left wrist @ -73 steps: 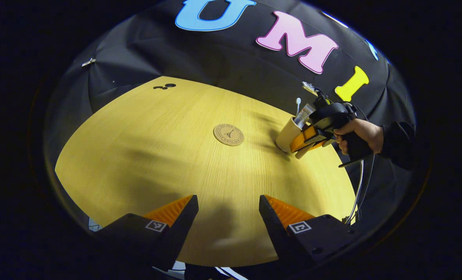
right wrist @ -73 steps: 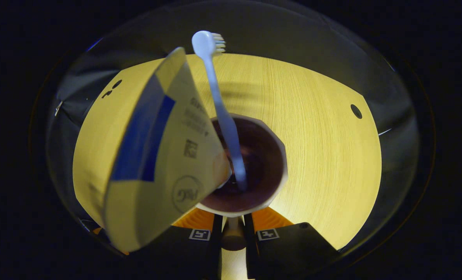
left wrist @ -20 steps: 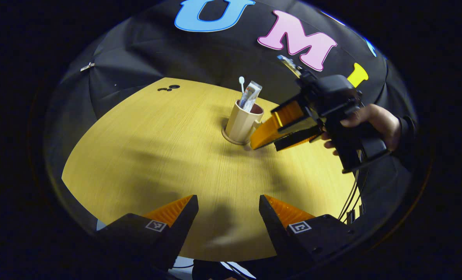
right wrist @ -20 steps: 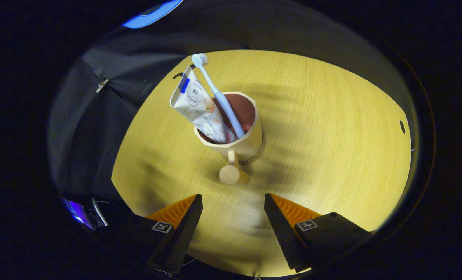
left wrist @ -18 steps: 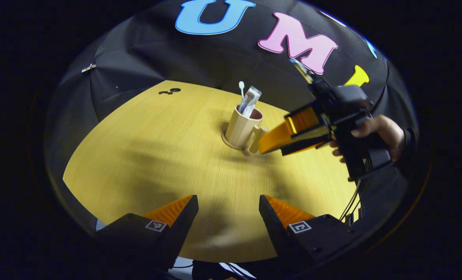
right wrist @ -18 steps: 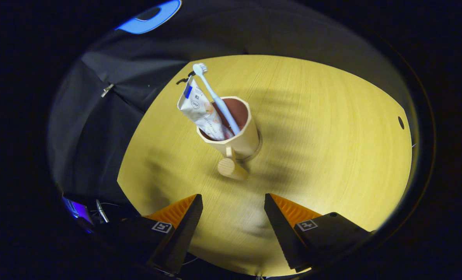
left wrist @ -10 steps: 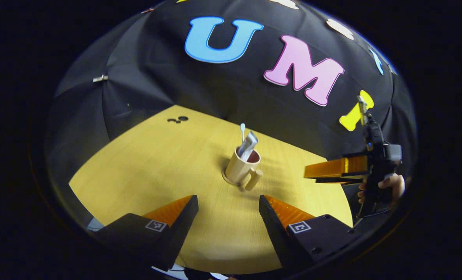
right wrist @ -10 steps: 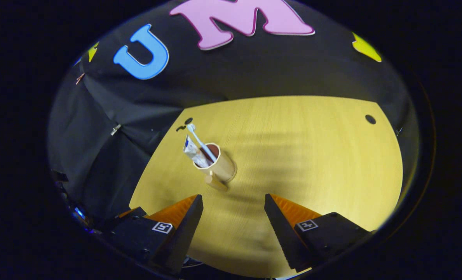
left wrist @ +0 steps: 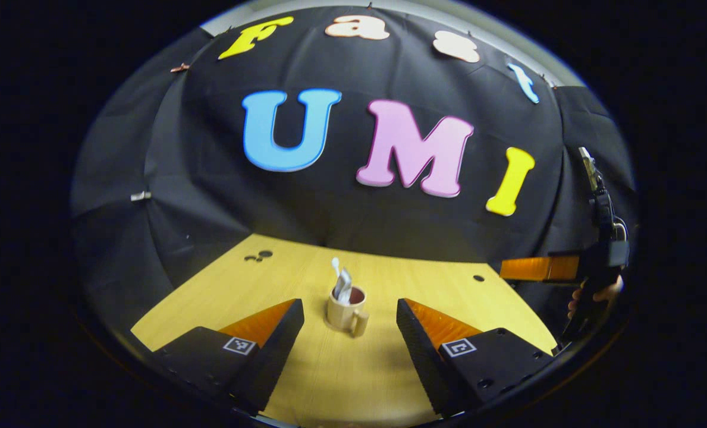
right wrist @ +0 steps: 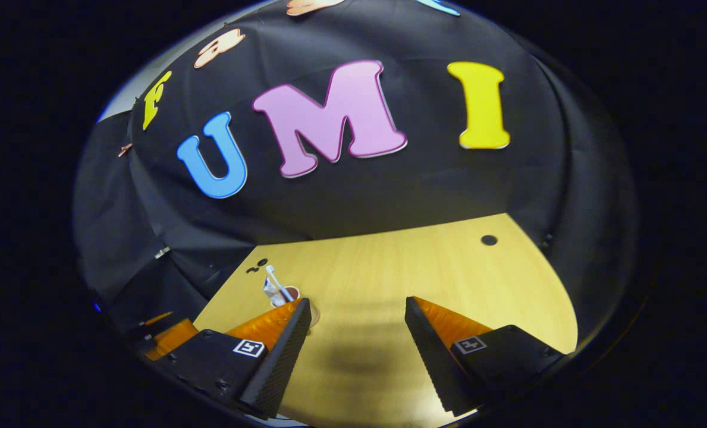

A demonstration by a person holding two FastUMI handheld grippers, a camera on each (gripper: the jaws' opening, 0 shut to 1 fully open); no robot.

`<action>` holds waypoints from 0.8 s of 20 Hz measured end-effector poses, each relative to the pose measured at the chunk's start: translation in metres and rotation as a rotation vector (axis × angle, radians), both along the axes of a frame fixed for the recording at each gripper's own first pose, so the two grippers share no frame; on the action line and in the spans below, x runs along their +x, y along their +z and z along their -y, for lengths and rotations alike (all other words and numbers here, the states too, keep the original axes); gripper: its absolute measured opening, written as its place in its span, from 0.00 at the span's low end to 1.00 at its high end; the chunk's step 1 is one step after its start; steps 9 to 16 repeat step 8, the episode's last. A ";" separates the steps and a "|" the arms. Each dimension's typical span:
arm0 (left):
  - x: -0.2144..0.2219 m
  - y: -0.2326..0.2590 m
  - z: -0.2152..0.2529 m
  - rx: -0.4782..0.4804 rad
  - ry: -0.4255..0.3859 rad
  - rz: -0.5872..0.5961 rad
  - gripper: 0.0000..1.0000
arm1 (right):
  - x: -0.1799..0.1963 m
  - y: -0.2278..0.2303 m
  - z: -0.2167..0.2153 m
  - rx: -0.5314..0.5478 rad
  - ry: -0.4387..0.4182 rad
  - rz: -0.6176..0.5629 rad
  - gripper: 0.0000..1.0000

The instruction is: Put the toothbrush and toothpaste on the desktop into the cup, then pick up the cup and place it on the coaster on the desktop.

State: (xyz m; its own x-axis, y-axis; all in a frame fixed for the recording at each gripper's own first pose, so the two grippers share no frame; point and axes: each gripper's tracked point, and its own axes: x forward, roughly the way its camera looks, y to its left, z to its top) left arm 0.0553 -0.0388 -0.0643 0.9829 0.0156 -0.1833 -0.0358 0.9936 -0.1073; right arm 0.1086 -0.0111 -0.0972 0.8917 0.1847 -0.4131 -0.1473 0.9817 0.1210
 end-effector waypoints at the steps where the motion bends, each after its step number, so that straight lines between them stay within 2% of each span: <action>1: -0.001 0.010 0.006 0.013 -0.021 0.035 0.98 | -0.010 0.013 0.001 -0.001 -0.024 0.040 0.98; 4: -0.008 0.041 0.006 0.075 -0.046 0.126 0.98 | -0.042 0.053 0.003 -0.021 -0.095 0.194 0.98; 6: -0.019 0.050 0.016 0.054 -0.075 0.172 0.97 | -0.062 0.056 -0.005 -0.058 -0.115 0.231 0.98; 8: -0.033 0.050 0.017 0.041 -0.106 0.195 0.97 | -0.081 0.045 -0.012 -0.087 -0.137 0.211 0.98; 16: -0.033 0.050 0.017 0.041 -0.106 0.195 0.97 | -0.081 0.045 -0.012 -0.087 -0.137 0.211 0.98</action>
